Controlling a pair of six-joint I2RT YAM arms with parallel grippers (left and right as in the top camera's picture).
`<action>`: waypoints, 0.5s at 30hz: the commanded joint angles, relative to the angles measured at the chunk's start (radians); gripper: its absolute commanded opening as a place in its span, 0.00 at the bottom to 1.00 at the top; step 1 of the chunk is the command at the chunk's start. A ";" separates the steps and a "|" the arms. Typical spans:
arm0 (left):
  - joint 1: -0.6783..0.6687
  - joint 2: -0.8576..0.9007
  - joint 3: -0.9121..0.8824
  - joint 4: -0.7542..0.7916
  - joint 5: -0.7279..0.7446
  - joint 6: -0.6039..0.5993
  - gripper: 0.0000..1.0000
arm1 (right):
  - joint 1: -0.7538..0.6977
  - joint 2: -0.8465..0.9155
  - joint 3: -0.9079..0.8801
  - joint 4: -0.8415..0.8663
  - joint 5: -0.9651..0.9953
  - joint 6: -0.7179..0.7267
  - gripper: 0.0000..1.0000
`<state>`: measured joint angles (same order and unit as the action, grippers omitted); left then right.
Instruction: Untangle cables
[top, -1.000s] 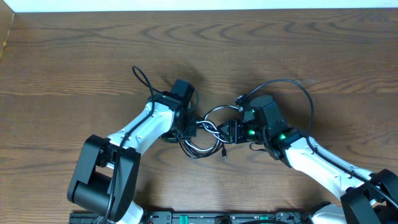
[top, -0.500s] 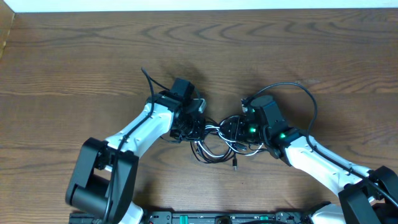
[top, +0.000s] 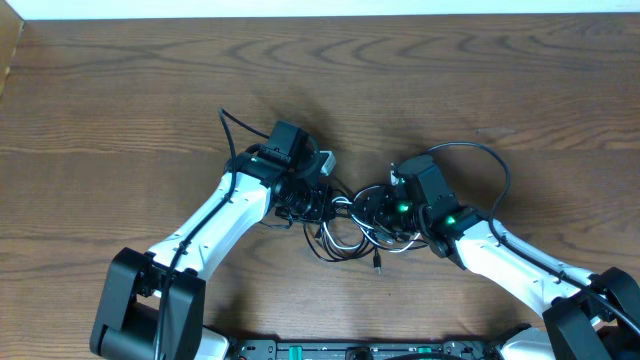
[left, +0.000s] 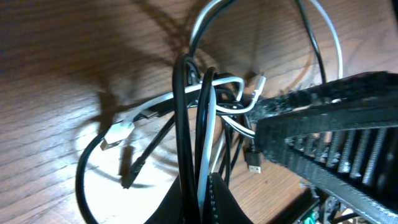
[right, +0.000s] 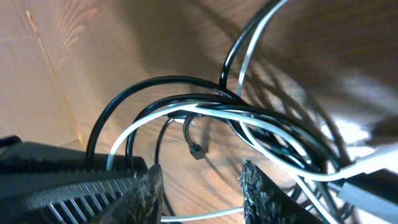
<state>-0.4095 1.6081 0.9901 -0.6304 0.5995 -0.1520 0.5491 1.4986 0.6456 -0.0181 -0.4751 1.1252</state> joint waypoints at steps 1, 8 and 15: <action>-0.006 -0.009 0.010 -0.004 0.047 0.010 0.07 | 0.019 0.007 0.011 -0.001 0.011 0.113 0.38; -0.026 -0.009 0.010 0.000 0.022 -0.019 0.08 | 0.090 0.007 0.011 0.000 0.148 0.252 0.37; -0.029 -0.009 0.010 0.000 -0.024 -0.090 0.07 | 0.176 0.007 0.011 0.000 0.336 0.327 0.36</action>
<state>-0.4358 1.6081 0.9901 -0.6285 0.5934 -0.2115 0.7002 1.4986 0.6456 -0.0177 -0.2676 1.3823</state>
